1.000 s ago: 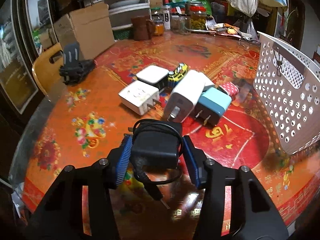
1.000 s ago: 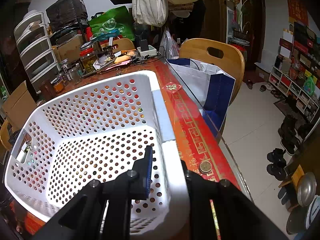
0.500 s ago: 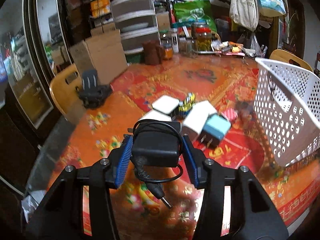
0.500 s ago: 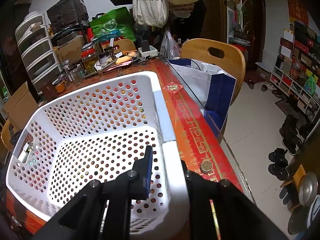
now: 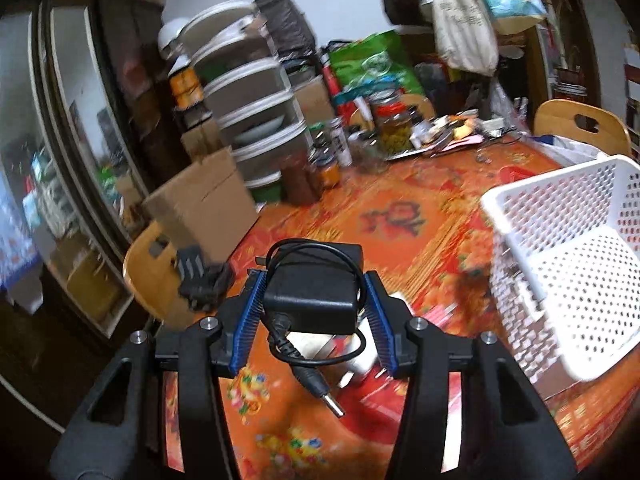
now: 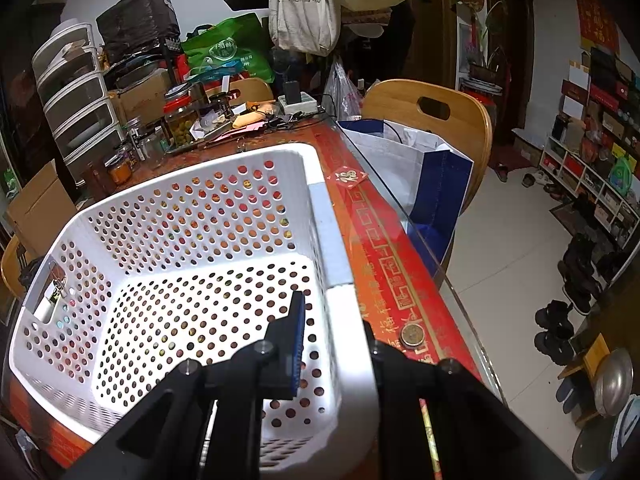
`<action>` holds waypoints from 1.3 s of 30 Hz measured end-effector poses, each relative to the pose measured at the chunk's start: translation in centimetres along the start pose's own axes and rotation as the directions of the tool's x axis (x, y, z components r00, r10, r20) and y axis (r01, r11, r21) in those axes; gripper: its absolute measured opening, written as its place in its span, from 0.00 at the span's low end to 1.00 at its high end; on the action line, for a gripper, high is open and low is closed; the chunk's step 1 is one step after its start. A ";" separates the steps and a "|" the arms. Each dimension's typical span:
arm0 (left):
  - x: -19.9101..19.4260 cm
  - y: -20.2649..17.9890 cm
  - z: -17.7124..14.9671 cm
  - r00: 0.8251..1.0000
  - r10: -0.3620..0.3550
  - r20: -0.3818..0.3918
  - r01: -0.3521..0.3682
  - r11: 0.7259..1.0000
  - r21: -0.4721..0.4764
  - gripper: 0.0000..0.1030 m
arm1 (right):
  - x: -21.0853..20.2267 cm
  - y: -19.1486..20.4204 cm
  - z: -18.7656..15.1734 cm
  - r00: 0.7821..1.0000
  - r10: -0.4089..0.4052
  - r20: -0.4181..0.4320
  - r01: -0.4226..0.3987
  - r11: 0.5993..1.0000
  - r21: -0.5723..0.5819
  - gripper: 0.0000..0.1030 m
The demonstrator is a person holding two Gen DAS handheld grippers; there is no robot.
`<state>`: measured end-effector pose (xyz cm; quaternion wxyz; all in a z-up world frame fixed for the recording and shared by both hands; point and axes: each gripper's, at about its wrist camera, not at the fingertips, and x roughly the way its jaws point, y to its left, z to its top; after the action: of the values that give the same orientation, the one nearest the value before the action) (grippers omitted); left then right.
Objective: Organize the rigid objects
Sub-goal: 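Carry the black charger into the basket and open the left tool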
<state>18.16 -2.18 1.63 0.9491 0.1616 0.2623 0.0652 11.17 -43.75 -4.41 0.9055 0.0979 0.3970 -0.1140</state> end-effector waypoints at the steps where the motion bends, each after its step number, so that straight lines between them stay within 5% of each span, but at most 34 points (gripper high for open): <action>1: -0.3 -0.6 0.7 1.000 -0.011 0.007 0.011 1.000 0.010 0.46 | 0.0 0.0 0.0 1.000 0.001 -0.001 -0.001 1.000 -0.002 0.12; 7: -1.2 -5.5 4.5 0.995 -0.098 0.019 0.096 0.993 0.063 0.46 | 0.1 0.0 0.0 1.000 0.003 -0.005 -0.003 1.000 -0.012 0.12; 11: -0.5 -10.2 7.2 0.987 -0.155 -0.040 0.159 0.976 0.147 0.46 | 0.1 0.1 0.0 1.000 0.005 -0.005 -0.005 1.000 -0.009 0.12; 17: 1.4 -18.7 8.4 0.958 -0.227 -0.174 0.272 0.911 0.310 0.46 | 0.2 -0.2 0.0 1.000 0.019 -0.011 -0.019 1.000 0.001 0.12; 23: 3.8 -24.1 7.0 0.920 -0.214 -0.327 0.345 0.837 0.424 0.46 | 0.4 -0.3 0.0 0.999 0.028 -0.018 -0.028 1.000 0.007 0.12; 30: 6.4 -25.0 5.4 0.850 -0.254 -0.462 0.447 0.811 0.378 0.48 | 0.5 -0.1 0.0 0.999 0.025 -0.024 -0.025 1.000 0.001 0.12; 33: 6.1 -23.9 5.5 0.880 -0.253 -0.401 0.413 0.824 0.388 0.75 | 0.8 -0.1 0.0 0.999 0.019 -0.034 -0.019 1.000 0.000 0.12; 39: 2.4 -15.5 6.5 0.874 -0.417 -0.251 0.467 0.863 0.193 0.84 | 1.1 0.1 0.1 0.999 0.012 -0.048 -0.012 1.000 -0.005 0.12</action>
<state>24.16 -17.99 0.49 0.8795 0.2064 0.3928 -0.1723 12.02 -43.87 -5.12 0.8967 0.1006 0.4181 -0.1052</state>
